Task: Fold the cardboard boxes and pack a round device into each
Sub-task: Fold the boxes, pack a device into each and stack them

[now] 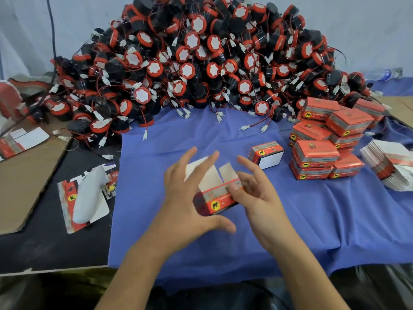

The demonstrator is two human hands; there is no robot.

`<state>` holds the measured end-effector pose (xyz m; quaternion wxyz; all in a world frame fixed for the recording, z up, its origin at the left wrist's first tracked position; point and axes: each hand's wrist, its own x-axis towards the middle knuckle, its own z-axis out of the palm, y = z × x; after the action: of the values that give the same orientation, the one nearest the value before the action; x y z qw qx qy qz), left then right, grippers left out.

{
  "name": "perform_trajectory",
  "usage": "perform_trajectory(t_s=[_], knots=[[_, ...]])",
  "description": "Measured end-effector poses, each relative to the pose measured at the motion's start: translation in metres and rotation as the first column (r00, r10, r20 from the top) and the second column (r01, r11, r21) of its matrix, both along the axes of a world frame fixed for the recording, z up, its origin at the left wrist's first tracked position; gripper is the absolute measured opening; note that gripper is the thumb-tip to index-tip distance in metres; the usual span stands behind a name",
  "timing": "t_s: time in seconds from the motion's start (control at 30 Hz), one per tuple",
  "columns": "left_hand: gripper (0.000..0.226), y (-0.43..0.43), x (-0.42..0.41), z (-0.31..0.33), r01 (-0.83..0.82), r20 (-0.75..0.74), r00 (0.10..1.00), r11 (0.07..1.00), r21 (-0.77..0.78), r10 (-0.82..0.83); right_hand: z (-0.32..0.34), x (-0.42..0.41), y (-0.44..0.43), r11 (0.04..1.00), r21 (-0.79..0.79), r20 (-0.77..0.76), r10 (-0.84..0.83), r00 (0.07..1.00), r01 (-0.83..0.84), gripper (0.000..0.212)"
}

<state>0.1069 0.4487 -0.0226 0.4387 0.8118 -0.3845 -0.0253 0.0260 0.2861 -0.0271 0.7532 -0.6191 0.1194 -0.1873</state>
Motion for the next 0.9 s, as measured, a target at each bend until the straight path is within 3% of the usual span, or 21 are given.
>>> perform_trajectory(t_s=[0.07, 0.2, 0.33, 0.43, 0.57, 0.63, 0.77, 0.87, 0.9], knots=[[0.120, -0.002, 0.003, -0.010, -0.149, -0.198, 0.974, 0.973, -0.177, 0.113, -0.009, 0.007, 0.000, 0.998, -0.020, -0.012, -0.056, 0.998, 0.056, 0.054], [0.105, -0.008, 0.002, -0.028, -0.205, -0.455, 0.883, 0.966, -0.157, 0.113, -0.023, 0.013, 0.011, 0.972, -0.237, -0.141, -0.035, 0.989, 0.001, 0.045], [0.129, -0.001, -0.004, -0.038, -0.330, -0.352, 0.898, 0.934, -0.139, 0.264, -0.023, 0.005, -0.004, 0.969, -0.209, -0.256, 0.072, 0.964, -0.128, 0.044], [0.141, 0.007, -0.011, -0.035, -0.334, -0.446, 0.860, 0.934, -0.127, 0.247, -0.024, -0.006, -0.007, 0.944, -0.237, -0.244, 0.172, 0.954, -0.231, 0.050], [0.138, -0.001, -0.003, -0.035, -0.310, -0.248, 0.933, 0.930, -0.196, 0.259, -0.026, -0.001, 0.003, 0.942, -0.330, -0.051, 0.055, 0.997, -0.069, 0.068], [0.139, -0.005, 0.002, -0.045, -0.274, -0.216, 0.948, 0.943, -0.190, 0.233, -0.033, 0.005, 0.010, 0.934, -0.357, -0.037, -0.016, 0.999, 0.002, 0.072], [0.135, -0.003, 0.006, -0.061, -0.234, -0.371, 0.912, 0.965, -0.122, 0.175, -0.047, 0.007, 0.014, 0.923, -0.383, -0.114, -0.071, 0.991, 0.022, 0.074], [0.141, 0.004, 0.013, -0.058, -0.135, -0.507, 0.862, 0.969, -0.209, 0.010, -0.046, 0.011, 0.006, 0.965, -0.262, -0.155, -0.056, 0.986, 0.013, 0.070], [0.131, 0.007, 0.016, -0.053, -0.144, -0.542, 0.840, 0.953, -0.268, -0.026, -0.042, 0.014, 0.003, 0.971, -0.233, -0.159, -0.084, 0.984, 0.045, 0.063]])
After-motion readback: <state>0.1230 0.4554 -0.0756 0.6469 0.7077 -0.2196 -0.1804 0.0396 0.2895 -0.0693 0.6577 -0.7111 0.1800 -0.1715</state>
